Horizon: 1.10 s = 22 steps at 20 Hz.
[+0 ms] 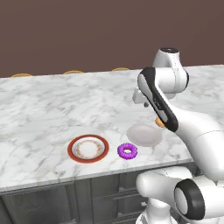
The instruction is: Place the pastries on the plates.
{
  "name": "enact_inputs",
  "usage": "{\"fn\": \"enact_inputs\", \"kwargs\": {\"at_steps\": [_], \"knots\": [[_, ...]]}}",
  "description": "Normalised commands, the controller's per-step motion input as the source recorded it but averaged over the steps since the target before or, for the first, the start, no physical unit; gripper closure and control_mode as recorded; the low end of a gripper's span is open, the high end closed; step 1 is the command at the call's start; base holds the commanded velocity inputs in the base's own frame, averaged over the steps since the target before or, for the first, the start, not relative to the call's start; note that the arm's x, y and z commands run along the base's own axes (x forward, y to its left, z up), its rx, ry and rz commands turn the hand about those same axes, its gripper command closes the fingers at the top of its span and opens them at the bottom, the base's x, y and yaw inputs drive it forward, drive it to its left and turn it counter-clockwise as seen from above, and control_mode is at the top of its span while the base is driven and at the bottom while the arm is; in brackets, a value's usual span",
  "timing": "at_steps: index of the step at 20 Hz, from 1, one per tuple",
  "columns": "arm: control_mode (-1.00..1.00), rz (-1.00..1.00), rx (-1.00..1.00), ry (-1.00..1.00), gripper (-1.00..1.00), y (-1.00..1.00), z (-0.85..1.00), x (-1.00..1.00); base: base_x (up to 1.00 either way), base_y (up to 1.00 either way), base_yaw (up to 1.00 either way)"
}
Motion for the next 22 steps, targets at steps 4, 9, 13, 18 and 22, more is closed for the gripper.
{"fn": "enact_inputs", "kwargs": {"at_steps": [4,9,13,18,22], "knots": [[-1.00,0.00,-0.01,0.00,-1.00,-0.42,0.00,0.08,0.00,0.00,0.00],[-1.00,-0.04,-0.05,0.00,-1.00,-0.60,0.00,0.33,0.00,0.00,0.00],[-1.00,-0.10,-0.05,0.00,-1.00,-0.35,-0.10,0.45,0.00,0.00,0.00],[-1.00,-0.12,-0.02,-0.02,-1.00,-0.11,-0.49,0.36,0.00,0.00,0.00],[-1.00,-0.12,0.00,0.03,-1.00,-0.15,-0.45,0.44,0.00,0.00,0.00]]}}
